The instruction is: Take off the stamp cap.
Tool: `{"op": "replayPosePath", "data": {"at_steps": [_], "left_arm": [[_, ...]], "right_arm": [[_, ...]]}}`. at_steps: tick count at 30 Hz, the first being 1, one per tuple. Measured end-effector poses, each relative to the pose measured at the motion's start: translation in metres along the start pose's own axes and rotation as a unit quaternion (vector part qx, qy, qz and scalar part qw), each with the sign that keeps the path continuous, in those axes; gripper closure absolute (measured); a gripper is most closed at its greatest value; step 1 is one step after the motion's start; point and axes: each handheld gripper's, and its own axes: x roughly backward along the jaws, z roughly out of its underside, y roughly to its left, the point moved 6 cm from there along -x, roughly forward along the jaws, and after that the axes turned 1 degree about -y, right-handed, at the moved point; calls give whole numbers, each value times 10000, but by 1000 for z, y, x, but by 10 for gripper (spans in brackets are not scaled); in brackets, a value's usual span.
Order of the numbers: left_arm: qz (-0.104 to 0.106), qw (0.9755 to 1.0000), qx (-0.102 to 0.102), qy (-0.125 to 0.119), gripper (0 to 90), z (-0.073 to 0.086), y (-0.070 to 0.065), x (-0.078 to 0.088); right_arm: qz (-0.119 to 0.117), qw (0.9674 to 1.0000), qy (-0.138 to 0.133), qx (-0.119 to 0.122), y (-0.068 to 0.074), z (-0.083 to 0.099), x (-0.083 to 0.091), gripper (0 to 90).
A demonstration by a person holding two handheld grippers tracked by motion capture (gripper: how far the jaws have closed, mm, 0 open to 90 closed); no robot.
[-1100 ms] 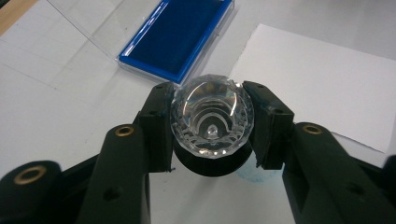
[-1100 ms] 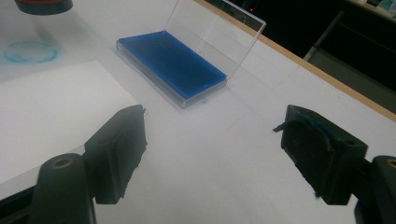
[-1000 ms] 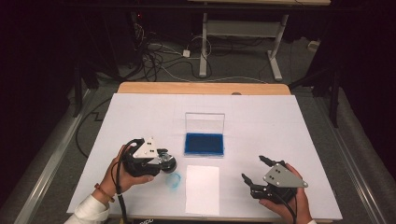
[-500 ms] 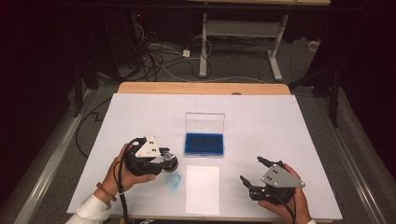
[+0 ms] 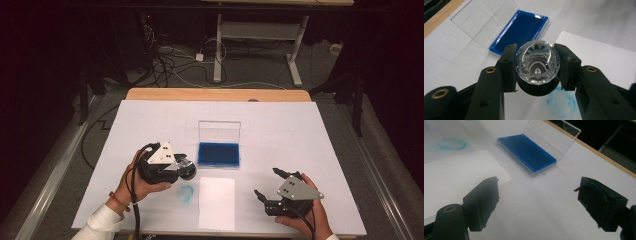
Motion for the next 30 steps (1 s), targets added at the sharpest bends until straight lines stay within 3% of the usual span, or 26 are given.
{"op": "replayPosePath", "data": {"at_steps": [4,5,6,11,15,19,25,30], "left_arm": [[84,9999,44,-118,548,-7,-3,-2],[90,9998,42,-146,548,-9,-4,-3],[106,9998,46,-181,548,-12,-5,-3],[275,9990,33,-349,548,-25,-10,-7],[395,9984,-21,-406,548,-32,-15,-11],[475,9977,2,-477,548,-37,-19,-16],[570,9972,-28,-488,548,-43,-25,-19],[613,9968,-71,-507,547,-46,-30,-21]], "right_arm": [[-102,9999,-34,-65,3,-8,-6,164],[-348,9992,-43,-186,7,-14,-11,161],[-544,9984,-67,-159,11,-17,-13,168],[-662,9978,-45,-18,27,-25,-29,180],[-885,9959,-150,60,42,-42,-48,186],[-999,9947,-245,-16,48,-51,-60,193],[-1238,9919,-262,73,64,-62,-83,212],[-1305,9910,-290,54,69,-65,-90,244]]}}
